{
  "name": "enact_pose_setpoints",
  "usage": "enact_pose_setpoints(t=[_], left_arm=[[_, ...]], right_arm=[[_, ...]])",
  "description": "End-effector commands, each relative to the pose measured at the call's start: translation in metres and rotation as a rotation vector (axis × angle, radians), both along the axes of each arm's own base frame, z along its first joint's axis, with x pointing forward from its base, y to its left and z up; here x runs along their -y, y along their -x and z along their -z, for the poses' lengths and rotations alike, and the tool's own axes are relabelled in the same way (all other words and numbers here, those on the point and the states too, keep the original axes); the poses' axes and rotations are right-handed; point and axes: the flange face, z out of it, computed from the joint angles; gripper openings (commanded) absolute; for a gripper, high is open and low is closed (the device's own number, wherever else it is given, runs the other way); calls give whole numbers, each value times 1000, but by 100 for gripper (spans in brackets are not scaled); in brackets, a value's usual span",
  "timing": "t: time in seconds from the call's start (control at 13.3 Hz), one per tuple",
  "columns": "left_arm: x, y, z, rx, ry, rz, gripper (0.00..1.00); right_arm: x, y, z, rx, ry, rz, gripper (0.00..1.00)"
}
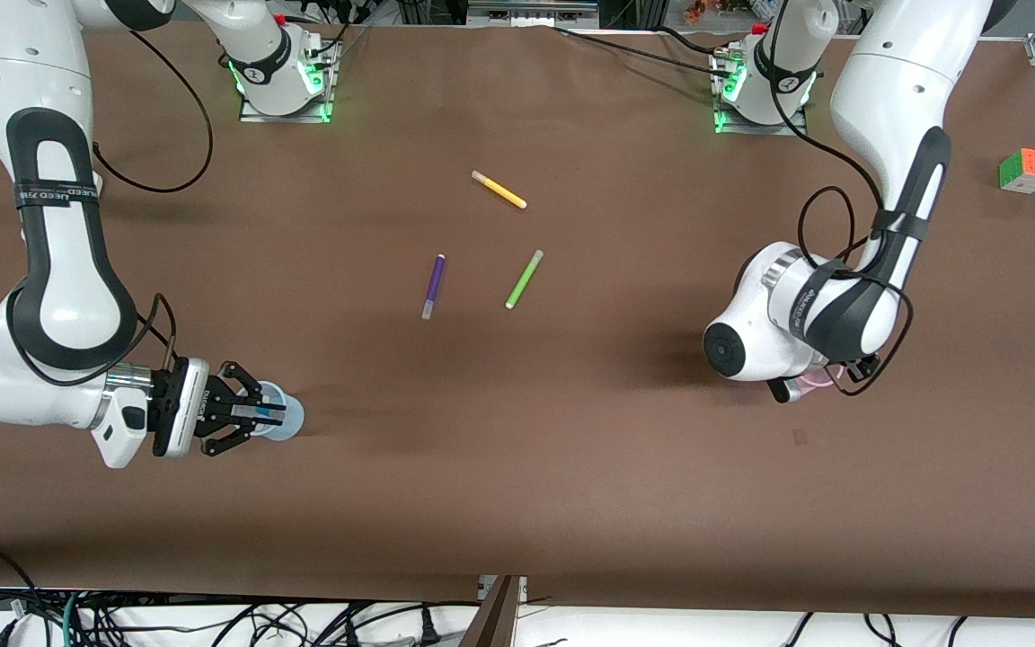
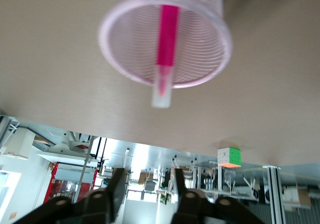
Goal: Place pink and blue markers in matching cups
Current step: 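Carry the pink marker over the pink cup while the right gripper carries blue, then open the left gripper over the pink cup while the right gripper releases blue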
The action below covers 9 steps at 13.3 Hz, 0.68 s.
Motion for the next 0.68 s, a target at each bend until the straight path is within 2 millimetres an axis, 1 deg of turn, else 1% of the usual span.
enact_pose_setpoints(t=[0.0,0.08,0.15,0.23,0.38,0.45,0.53,0.6], left_arm=[[9,-10,-31,35,72,-52,100],[11,-11,-41,42,123,-89,100],[13,-12,-49,46,173,-125,100],[16,-10,-63,62,211,-161,100],[15,-11,-100,155,293,-286,100],[14,-8,-119,203,332,-357,100],[6,-5,-139,256,366,-445,100],[-8,-4,-154,296,407,-539,100]], right_arm=[[5,2,-16,-99,-9,132,100],[6,2,-21,-146,21,188,100],[5,3,-37,-190,59,261,100],[4,4,-43,-255,98,352,100],[-2,11,-71,-381,175,542,100],[-9,16,-77,-463,219,627,100],[-23,20,-94,-507,283,705,100],[-31,23,-104,-531,374,767,100]])
